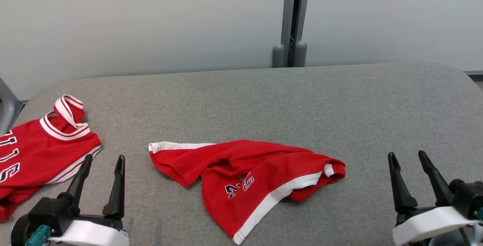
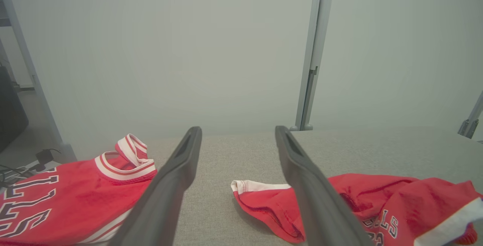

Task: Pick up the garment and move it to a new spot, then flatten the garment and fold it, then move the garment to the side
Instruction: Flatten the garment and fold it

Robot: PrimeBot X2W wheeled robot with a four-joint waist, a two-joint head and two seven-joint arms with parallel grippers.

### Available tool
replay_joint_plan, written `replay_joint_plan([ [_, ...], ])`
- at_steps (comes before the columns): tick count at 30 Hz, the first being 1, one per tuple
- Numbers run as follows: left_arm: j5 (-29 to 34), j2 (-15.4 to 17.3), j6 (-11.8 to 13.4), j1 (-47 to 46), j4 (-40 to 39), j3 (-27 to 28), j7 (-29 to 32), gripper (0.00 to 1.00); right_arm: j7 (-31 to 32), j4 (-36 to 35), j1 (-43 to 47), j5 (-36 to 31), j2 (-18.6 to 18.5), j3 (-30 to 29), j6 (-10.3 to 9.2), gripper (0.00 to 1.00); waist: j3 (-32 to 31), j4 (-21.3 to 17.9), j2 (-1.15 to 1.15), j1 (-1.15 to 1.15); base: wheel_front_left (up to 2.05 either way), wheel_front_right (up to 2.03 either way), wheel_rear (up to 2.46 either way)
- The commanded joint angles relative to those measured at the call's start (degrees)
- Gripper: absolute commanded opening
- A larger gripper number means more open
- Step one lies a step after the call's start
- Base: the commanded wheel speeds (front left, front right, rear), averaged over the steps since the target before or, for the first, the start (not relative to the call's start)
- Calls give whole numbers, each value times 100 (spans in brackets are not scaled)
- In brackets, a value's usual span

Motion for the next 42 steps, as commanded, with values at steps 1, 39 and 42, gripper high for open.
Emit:
replay_joint_plan([
  [1, -20, 7, 25, -87, 21, -3, -12, 100, 33, -22, 40, -16, -25, -8, 3, 100, -1, 5, 0, 0, 0, 0, 0],
  [39, 89, -184, -125, -1005, 73, -159, -61, 100, 603, 1186, -803, 188, -27, 1036, 3, 100, 1390, 401, 0, 0, 0, 0, 0],
  [42, 114, -208, -170, -1090, 154, -137, -83, 100, 488, 1270, -941, 175, -26, 924, 3, 100, 1473, 401, 0, 0, 0, 0, 0],
])
